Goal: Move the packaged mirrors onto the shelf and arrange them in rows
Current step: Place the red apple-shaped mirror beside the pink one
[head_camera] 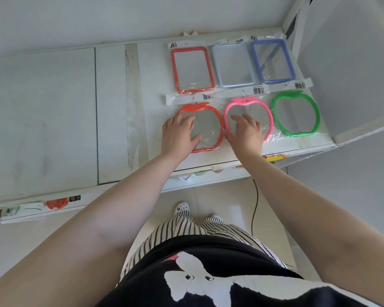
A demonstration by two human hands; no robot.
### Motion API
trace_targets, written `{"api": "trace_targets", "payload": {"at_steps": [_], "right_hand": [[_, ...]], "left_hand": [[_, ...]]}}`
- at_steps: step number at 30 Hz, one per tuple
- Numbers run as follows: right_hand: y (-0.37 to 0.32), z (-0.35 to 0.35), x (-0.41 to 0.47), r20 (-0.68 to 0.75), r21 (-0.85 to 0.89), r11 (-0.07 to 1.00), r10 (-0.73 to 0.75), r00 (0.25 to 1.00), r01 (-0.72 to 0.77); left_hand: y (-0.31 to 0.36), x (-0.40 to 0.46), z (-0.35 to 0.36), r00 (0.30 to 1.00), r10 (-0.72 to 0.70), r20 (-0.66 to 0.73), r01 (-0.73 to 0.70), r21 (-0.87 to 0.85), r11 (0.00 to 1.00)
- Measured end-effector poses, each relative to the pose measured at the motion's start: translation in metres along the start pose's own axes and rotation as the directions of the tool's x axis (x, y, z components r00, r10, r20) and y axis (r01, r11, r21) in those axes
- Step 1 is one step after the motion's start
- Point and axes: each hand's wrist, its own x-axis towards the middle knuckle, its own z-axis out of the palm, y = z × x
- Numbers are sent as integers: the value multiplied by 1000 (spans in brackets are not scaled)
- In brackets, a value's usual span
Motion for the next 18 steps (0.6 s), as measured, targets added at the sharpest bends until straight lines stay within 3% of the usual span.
{"api": "trace_targets", "payload": {"at_steps": [10, 18], "right_hand": [[-19, -6, -50, 89, 163, 968, -206, 975, 190], [-34, 14, -122, 242, 116, 933, -358, 902, 340]], "left_hand": [[2, -74, -22, 982, -166, -94, 159, -82, 984], [-15, -179, -40, 932, -355, -70, 354, -16, 935]]}}
